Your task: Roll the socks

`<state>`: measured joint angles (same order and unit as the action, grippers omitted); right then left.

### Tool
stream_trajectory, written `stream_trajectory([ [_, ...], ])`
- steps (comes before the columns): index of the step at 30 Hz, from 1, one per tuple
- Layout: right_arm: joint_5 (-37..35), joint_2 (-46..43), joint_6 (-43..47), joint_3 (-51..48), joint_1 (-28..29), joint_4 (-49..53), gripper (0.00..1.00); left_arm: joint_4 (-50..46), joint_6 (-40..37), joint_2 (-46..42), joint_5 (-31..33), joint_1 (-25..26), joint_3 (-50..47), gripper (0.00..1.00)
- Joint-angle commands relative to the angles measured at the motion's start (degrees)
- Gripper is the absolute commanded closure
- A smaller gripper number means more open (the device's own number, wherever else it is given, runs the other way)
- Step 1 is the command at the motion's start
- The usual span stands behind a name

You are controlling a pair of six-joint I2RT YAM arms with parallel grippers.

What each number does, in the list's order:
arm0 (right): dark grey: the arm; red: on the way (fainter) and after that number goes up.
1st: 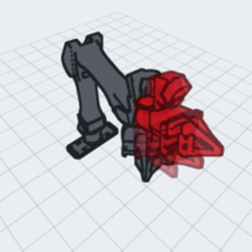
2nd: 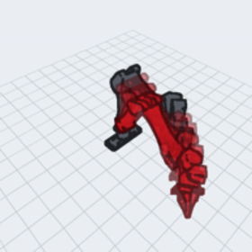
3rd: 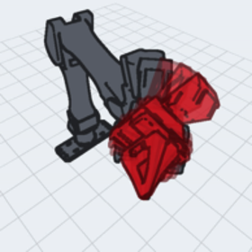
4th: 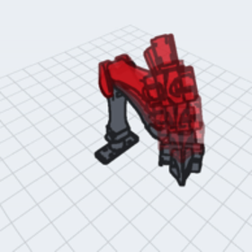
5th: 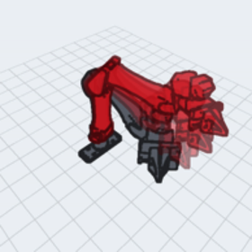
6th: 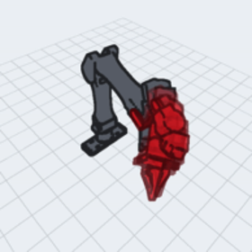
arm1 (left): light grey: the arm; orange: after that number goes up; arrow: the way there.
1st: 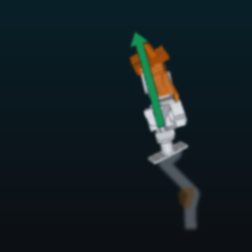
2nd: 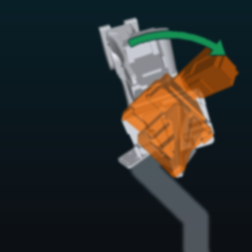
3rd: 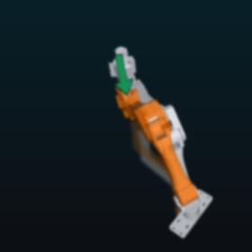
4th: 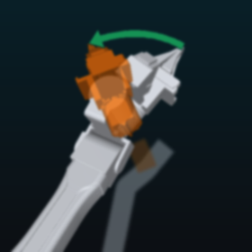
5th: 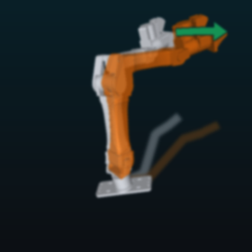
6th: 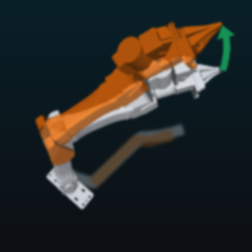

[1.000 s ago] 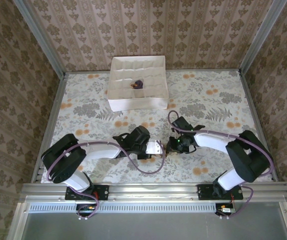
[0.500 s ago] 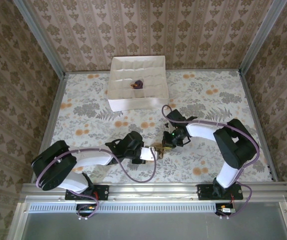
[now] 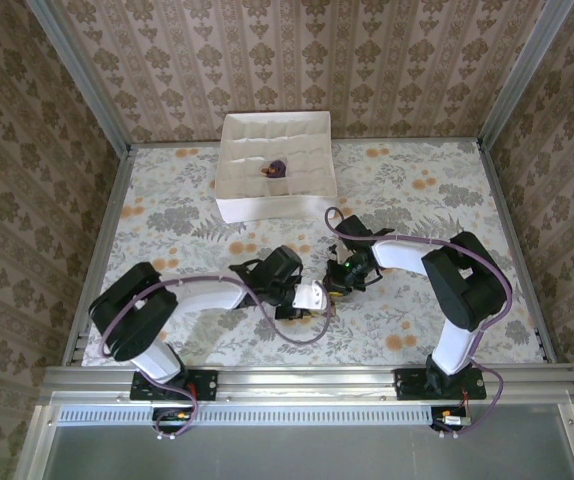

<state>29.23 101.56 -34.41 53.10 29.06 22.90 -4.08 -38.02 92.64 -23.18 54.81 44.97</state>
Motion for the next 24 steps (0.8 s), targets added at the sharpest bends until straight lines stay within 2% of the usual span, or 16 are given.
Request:
stream_trajectory([
  [1, -3.12, 2.04, 1.59, -1.36, 1.01, -8.04, 1.00, -11.38, 5.13, 5.92, -3.34, -1.88, 3.77, 1.00],
  [4, -3.49, 0.84, 2.19, -1.75, 0.07, -7.86, 1.00, -15.91, 7.02, 10.25, -4.33, -3.02, 8.16, 1.00],
  [7, -6.05, -2.34, 3.82, -2.82, -1.65, -6.62, 0.89, -20.12, 8.62, 13.59, -4.55, -3.56, 12.44, 1.00],
  [11, -12.16, -12.25, 6.35, -6.48, -4.40, -5.88, 0.71, -24.09, 10.71, 16.36, -5.29, -4.50, 16.07, 1.00],
  [17, -22.22, -32.27, 10.71, -13.48, -5.76, -5.21, 0.63, -26.65, 14.26, 18.50, -7.50, -6.89, 18.71, 1.00],
  [21, -22.92, -43.48, 17.57, -13.77, -5.79, -3.70, 0.61, -32.72, 16.83, 22.30, -8.72, -8.81, 24.57, 1.00],
  [24, -21.64, -47.53, 26.37, -11.66, -5.04, -0.70, 0.63, -35.63, 18.44, 24.84, -9.11, -9.87, 28.05, 1.00],
])
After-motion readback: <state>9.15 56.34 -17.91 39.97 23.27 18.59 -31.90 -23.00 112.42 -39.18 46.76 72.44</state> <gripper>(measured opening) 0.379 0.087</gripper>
